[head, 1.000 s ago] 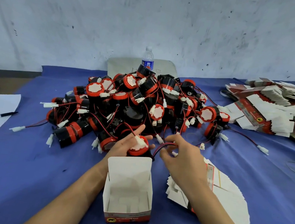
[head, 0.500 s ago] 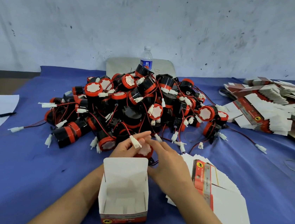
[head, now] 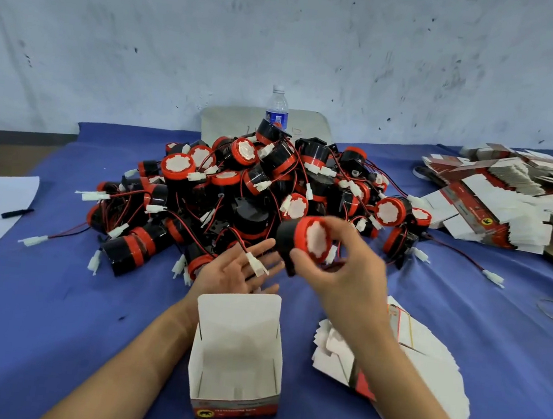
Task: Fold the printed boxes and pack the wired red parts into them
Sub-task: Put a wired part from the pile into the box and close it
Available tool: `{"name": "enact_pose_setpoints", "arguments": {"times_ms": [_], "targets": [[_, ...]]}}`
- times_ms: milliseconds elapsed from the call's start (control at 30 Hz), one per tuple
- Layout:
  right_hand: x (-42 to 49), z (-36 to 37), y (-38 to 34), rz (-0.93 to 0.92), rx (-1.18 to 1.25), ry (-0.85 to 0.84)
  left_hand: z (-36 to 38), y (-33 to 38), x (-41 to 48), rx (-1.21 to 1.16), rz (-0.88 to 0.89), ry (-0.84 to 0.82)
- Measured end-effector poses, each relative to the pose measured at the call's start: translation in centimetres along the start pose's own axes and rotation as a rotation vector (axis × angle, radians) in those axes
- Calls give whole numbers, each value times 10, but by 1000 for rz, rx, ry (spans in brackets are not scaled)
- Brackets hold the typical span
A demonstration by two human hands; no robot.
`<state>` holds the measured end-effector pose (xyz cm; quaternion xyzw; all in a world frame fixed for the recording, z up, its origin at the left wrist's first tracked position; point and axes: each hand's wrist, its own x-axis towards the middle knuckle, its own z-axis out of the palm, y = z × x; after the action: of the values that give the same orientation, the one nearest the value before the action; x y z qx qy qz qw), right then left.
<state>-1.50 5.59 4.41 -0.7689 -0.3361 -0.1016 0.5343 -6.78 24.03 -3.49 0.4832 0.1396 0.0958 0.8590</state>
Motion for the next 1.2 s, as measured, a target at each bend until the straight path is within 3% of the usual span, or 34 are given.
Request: {"name": "enact_pose_setpoints", "arguments": {"times_ms": [33,100,133,200,233,300,533,667,800,900,967,1133,1200], "targets": [[2,-12,-12,-30,120,-29,1,-1,1,-12,-1,-72],[-5,-32,-40,-139,234,-248,-2,0,4,58,-20,39],[-14,-34,-51,-179,191,-389,-1,4,3,104,-10,129],[-34,-24,-65,-272,-86,-597,2,3,-2,57,-11,56],[-43,-16,-67,-356,-269,-611,3,2,-1,-27,-33,-25],[-49,-5,-65,-435,-482,-536,6,5,-5,-134,-58,-90],[-29,-5,-26,-271,-626,-405,21,5,-15,-14,55,-65],[-17,-10,-13,-178,-661,-331,29,-8,-18,347,344,43],[-10,-16,-3,-166,-584,-317,32,-13,-29,756,565,-152],[-8,-18,1,-182,-547,-297,34,-9,-30,895,664,-282],[-7,-19,3,-190,-512,-294,30,-11,-31,970,706,-220],[-7,-19,7,-195,-502,-395,23,-7,-13,1026,562,15],[-7,-15,11,-187,-566,-437,27,-5,-7,1059,570,11]]}}
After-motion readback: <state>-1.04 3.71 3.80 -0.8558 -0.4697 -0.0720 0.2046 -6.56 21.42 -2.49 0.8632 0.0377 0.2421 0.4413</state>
